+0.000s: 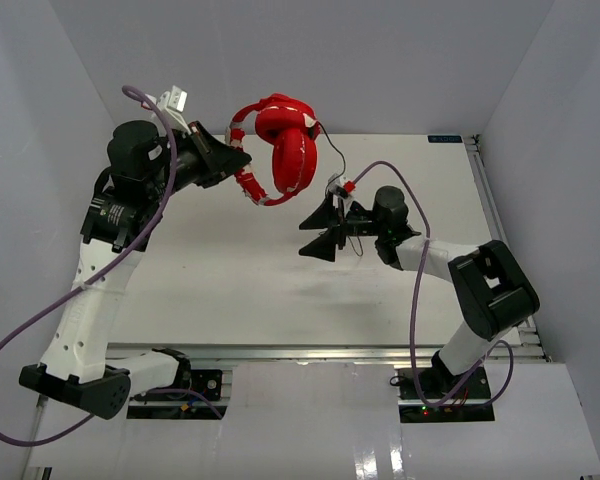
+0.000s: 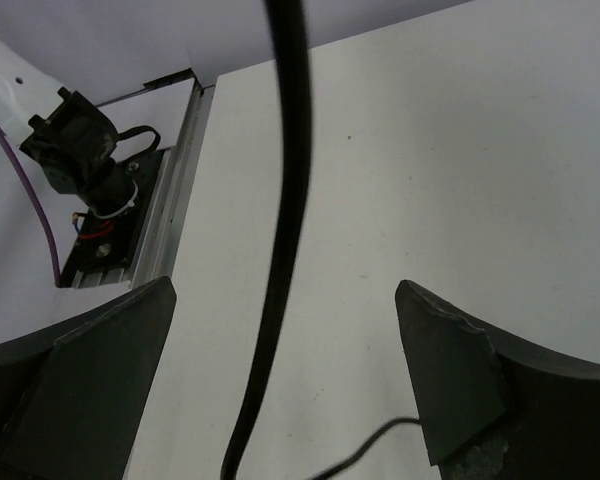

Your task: Wrap the headphones

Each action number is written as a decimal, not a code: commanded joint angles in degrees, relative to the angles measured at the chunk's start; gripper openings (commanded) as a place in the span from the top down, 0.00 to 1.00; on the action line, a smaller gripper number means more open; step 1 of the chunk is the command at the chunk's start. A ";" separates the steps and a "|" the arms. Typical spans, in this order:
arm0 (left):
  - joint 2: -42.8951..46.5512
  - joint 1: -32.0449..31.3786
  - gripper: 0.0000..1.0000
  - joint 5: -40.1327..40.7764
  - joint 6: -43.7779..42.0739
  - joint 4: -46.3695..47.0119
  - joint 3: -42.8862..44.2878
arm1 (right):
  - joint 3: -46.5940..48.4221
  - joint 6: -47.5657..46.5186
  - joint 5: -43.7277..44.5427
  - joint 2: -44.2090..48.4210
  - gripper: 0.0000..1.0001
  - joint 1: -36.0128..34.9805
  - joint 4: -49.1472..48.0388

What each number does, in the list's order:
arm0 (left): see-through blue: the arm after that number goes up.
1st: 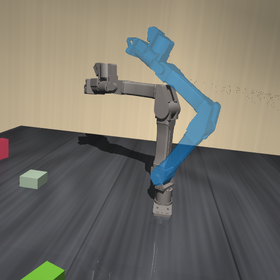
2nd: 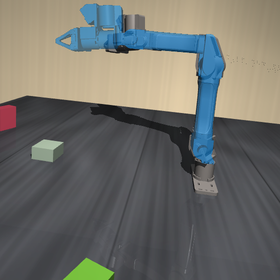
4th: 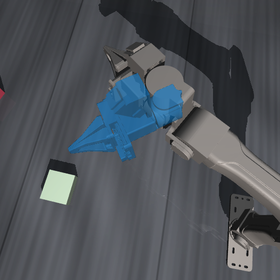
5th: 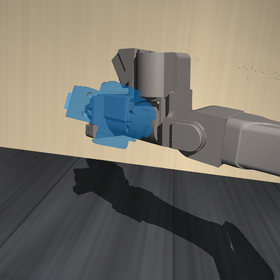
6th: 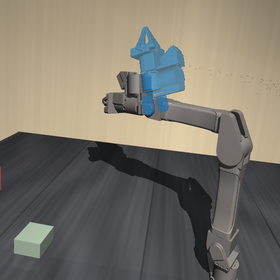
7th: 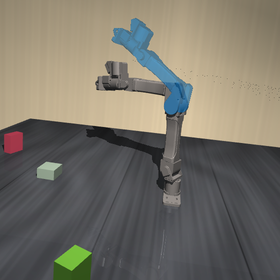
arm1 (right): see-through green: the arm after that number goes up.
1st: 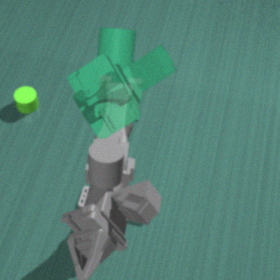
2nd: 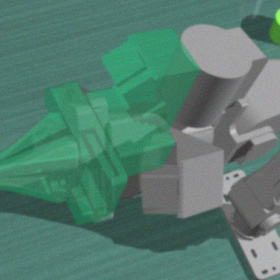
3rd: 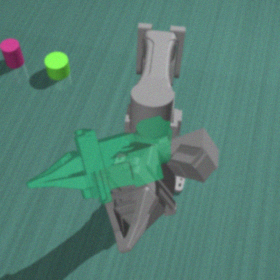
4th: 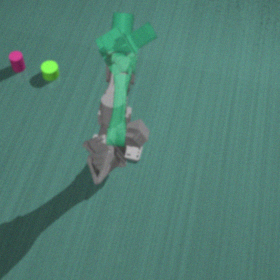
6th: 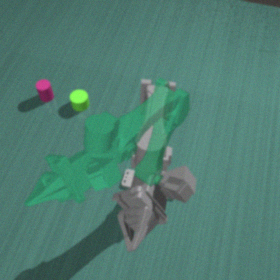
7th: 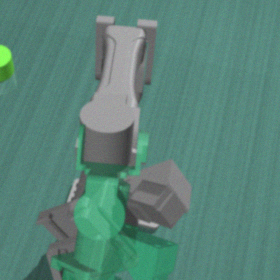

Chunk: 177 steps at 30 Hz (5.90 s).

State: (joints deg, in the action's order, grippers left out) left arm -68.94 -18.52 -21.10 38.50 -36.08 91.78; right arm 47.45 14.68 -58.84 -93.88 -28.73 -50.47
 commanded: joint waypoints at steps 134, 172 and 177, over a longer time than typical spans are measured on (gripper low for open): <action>-12.41 -15.01 1.00 32.57 -5.19 7.65 21.98 | 10.67 -43.15 -13.17 -0.35 0.49 10.29 63.85; -25.53 -3.27 1.00 32.05 -6.68 10.98 0.81 | 21.42 -66.45 68.54 23.26 0.92 -19.30 85.09; -28.11 -4.61 1.00 29.64 -8.37 15.58 -7.87 | 28.37 -68.54 74.01 21.44 0.92 -19.65 84.78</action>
State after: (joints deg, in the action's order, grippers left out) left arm -98.26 -22.14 11.19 31.07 -26.34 87.87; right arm 71.02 -49.29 3.89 -72.40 -47.92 34.12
